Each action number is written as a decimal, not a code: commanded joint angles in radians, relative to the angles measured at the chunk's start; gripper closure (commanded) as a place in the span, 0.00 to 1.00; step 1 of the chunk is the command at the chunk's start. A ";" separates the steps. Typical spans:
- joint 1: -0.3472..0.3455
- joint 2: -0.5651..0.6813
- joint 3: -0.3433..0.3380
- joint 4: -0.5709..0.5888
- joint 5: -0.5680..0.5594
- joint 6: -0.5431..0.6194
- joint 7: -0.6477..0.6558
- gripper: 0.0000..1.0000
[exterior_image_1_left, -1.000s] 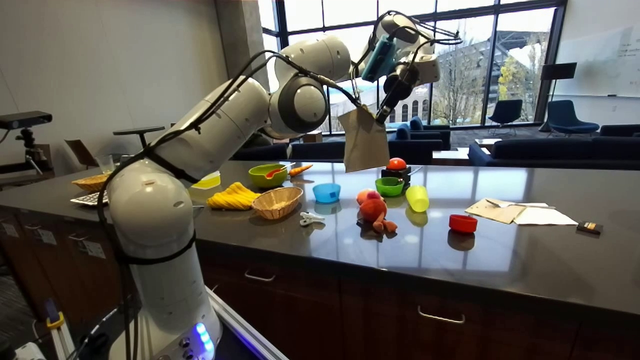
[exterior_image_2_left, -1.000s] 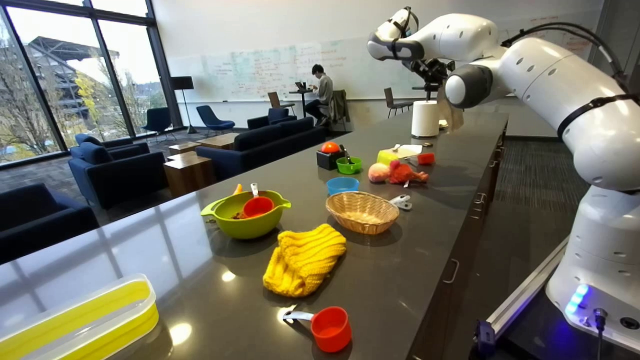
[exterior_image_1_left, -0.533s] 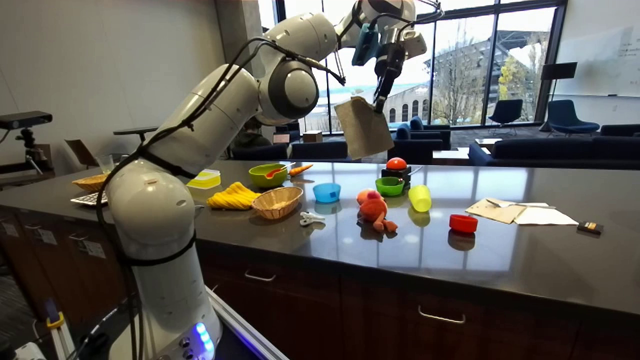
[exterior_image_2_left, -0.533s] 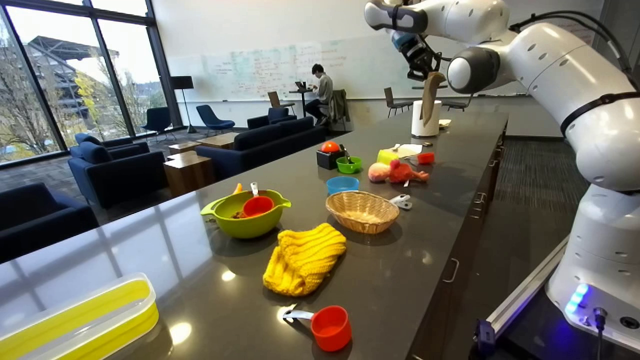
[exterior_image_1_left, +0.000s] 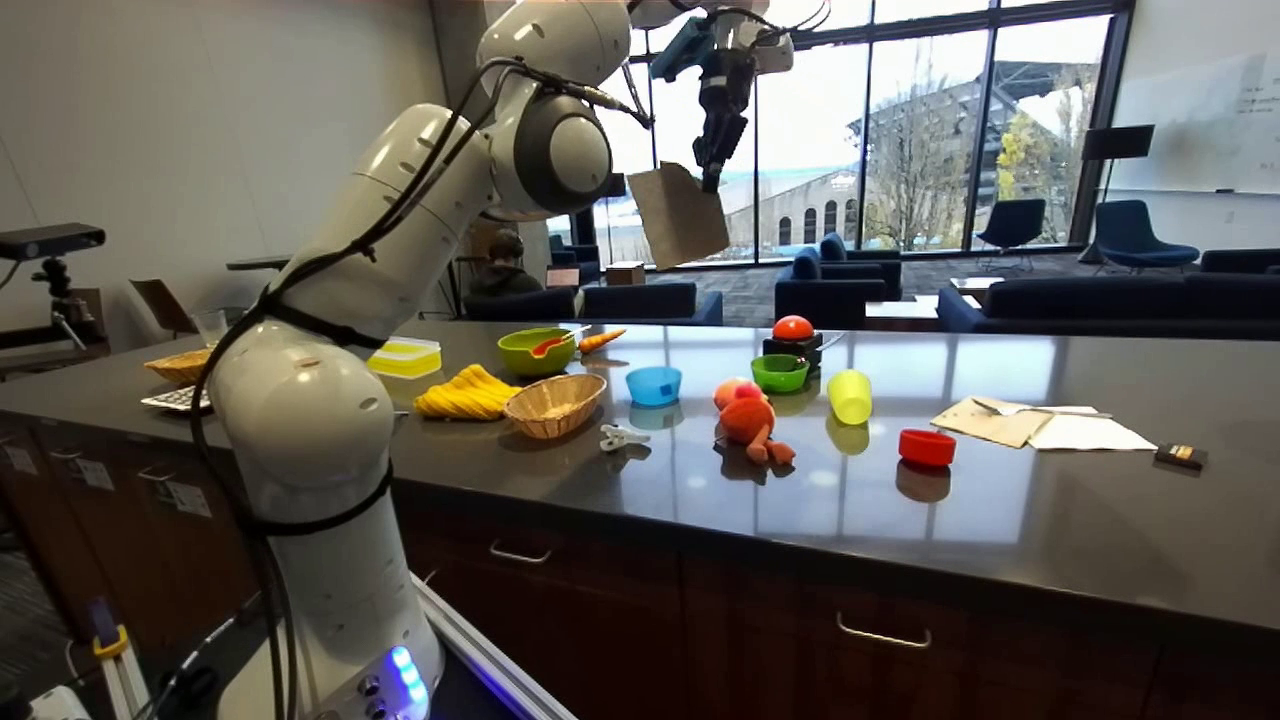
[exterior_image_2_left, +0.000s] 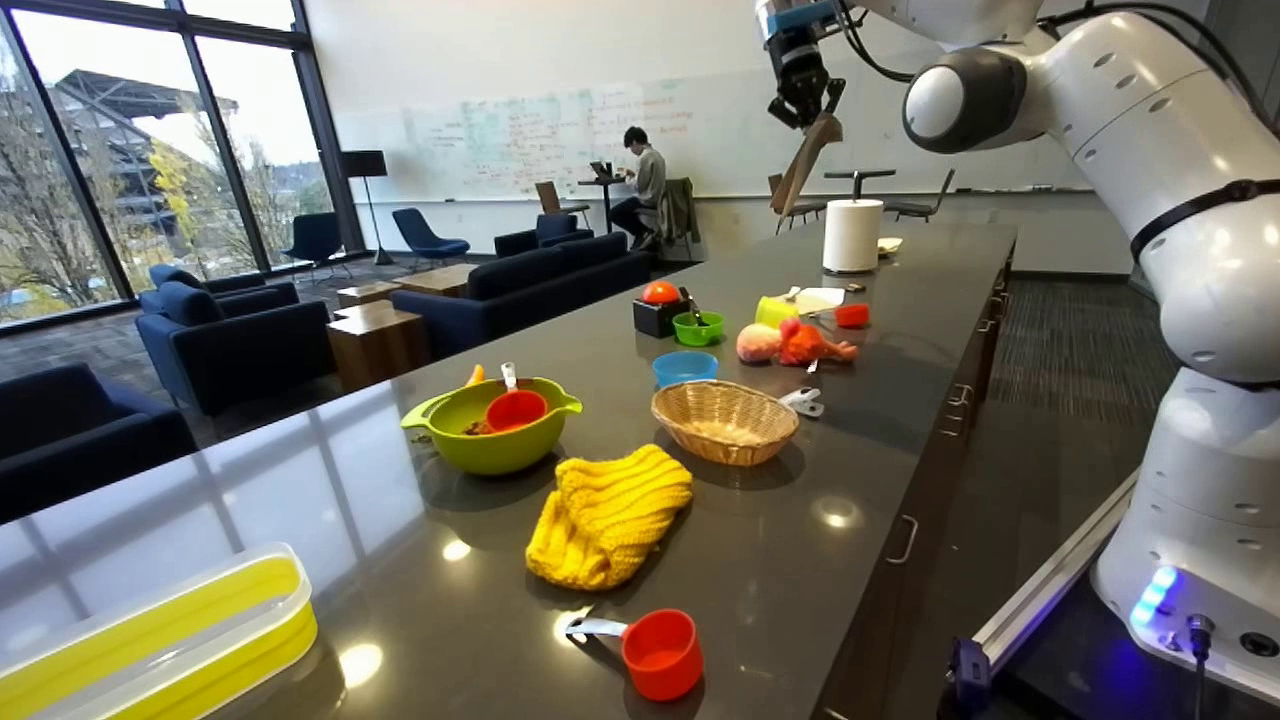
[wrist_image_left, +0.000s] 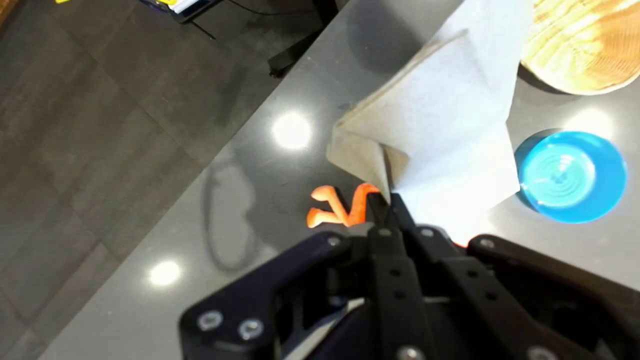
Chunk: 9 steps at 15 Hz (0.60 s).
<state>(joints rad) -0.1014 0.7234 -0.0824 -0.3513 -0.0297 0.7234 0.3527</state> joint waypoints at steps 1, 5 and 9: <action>-0.003 -0.022 0.057 -0.019 0.076 0.006 -0.081 1.00; 0.025 -0.016 0.094 -0.044 0.118 -0.007 -0.143 1.00; 0.091 0.054 0.064 -0.002 0.075 0.064 -0.054 1.00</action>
<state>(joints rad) -0.0497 0.7425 0.0046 -0.3732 0.0703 0.7310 0.2504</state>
